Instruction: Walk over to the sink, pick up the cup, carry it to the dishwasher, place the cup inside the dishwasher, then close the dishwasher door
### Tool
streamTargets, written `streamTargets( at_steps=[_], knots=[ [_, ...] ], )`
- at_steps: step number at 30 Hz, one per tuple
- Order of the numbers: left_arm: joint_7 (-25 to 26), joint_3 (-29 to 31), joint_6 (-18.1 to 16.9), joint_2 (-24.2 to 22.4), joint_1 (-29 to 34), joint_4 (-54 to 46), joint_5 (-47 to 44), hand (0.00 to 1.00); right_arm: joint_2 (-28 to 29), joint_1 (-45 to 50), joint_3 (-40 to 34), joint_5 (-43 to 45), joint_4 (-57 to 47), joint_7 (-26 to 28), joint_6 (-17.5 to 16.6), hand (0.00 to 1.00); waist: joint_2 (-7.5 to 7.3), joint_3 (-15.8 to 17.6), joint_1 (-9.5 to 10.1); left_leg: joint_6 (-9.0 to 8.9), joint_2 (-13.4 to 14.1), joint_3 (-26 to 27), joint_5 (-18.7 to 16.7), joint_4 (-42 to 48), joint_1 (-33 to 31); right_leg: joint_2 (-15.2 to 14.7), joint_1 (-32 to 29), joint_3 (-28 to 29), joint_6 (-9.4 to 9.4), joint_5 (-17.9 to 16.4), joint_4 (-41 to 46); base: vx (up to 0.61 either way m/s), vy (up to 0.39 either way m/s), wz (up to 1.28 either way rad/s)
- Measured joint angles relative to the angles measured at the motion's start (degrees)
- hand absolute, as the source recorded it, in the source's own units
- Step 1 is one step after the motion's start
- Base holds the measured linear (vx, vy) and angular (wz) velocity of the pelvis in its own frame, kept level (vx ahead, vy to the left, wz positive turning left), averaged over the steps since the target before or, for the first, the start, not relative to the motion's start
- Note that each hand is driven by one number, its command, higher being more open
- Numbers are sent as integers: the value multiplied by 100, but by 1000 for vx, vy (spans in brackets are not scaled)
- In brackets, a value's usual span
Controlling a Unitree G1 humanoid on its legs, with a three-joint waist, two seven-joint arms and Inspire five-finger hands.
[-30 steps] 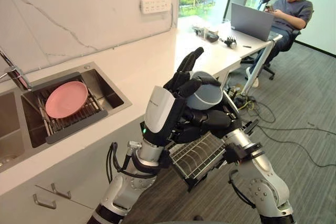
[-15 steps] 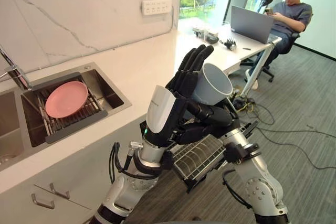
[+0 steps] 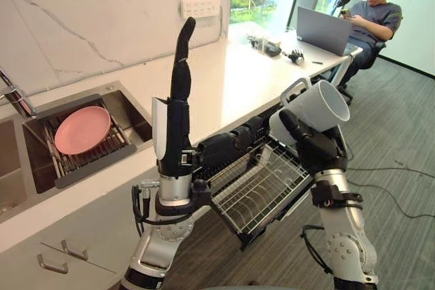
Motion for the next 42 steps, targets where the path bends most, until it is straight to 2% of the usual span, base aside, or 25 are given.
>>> streamTargets(
  at_steps=[4,6,8,9,10,11,12,13,16,19,24,26,28,32,35,38,42],
  knots=[
    [-225,25,110,-28,102,6,-670,100,4,-3,-47,-3,-1,1,-63,0,-3,2,5,0,0,0,0,0,-2,-1,0,0,0,0,0,-8,-6,0],
    [-818,113,238,-81,176,19,-1467,100,28,-5,-137,-169,-4,-2,-66,0,-7,6,13,0,0,-1,0,0,-4,-1,0,-1,1,0,0,0,0,0],
    [-1703,209,505,-140,288,93,-2578,100,36,-4,-253,-419,-7,-8,-64,0,-12,15,11,0,-1,-3,0,-1,-9,-3,-1,-2,3,-2,0,0,0,0],
    [-2398,234,764,-135,398,130,-3349,100,41,-3,-350,-547,-7,-9,-45,0,-20,23,11,0,-2,-7,0,-3,-16,-5,-4,-7,5,-3,0,0,0,0],
    [-2690,195,878,-114,471,180,-3588,100,42,-3,-401,-632,-7,-14,-34,0,-23,25,11,0,-4,-13,0,-5,-21,-7,-6,-14,7,-5,0,-16,-16,4],
    [-3279,64,1099,-70,604,338,-4019,100,41,0,-509,-760,-8,-18,9,0,-24,26,13,-1,-9,-17,-1,-12,-37,-13,-18,-21,14,-11,0,-13,-14,4],
    [-3728,-177,1291,35,710,542,-4234,100,30,1,-599,-899,-8,-27,68,0,-23,27,12,-1,-16,-20,-1,-17,-64,-20,-44,-28,17,-13,0,0,0,0],
    [-3903,-316,1376,103,761,639,-4265,100,14,4,-627,-919,-7,-33,110,0,-24,36,6,0,-18,-20,0,-21,-70,-22,-53,-28,18,-13,1,0,0,0],
    [-4843,-858,1794,345,981,1116,-4302,100,-141,112,-705,-1101,51,-6,268,0,-28,131,-56,-1,-16,-28,-1,-28,-76,-23,-56,-38,35,-24,1,0,0,0],
    [-5305,-886,2052,442,1167,1330,-4317,100,-364,249,-804,-1351,357,81,388,0,-19,164,-71,-1,-11,-33,-1,-27,-115,-20,-96,-42,35,-24,2,0,0,0],
    [-5487,-550,2457,636,1261,1964,-4486,100,-771,236,-795,-1770,1105,192,627,0,-7,251,-54,-1,-22,-143,-1,26,-228,-61,-94,-150,35,-24,3,-43,-20,12],
    [-5343,-372,2553,710,1256,2303,-4507,100,-987,48,-751,-1825,1397,230,641,0,11,438,-45,-15,-38,-221,5,58,-357,-73,-177,-225,35,-24,44,-116,-37,22],
    [-4977,-199,2629,780,1247,2635,-4506,100,-1274,-317,-688,-1995,1855,181,637,0,55,631,-20,-8,-68,-344,87,91,-614,-126,-387,-341,28,-22,111,-84,-24,31],
    [-4385,291,2692,779,1353,2835,-4509,100,-1640,-957,-558,-2225,2850,-36,639,0,203,992,311,24,-80,-552,246,97,-838,-137,-532,-568,6,0,146,-30,-30,28],
    [-4358,521,2698,784,1377,2986,-4511,100,-1757,-1325,-388,-2260,3468,-82,649,0,273,1062,503,13,-92,-734,284,100,-956,-138,-540,-772,4,0,136,10,-27,36],
    [-4325,620,2727,780,1399,3077,-4511,100,-1862,-1633,-258,-2405,3787,-70,648,0,274,1145,624,26,-122,-845,293,114,-1027,-160,-540,-890,4,0,129,-1,1,24],
    [-3964,848,2783,708,1347,3311,-4511,100,-2252,-2351,20,-2489,4657,-56,646,0,242,1364,812,75,-216,-1122,357,141,-1229,-214,-571,-1138,8,2,130,-36,18,33]
  ],
)
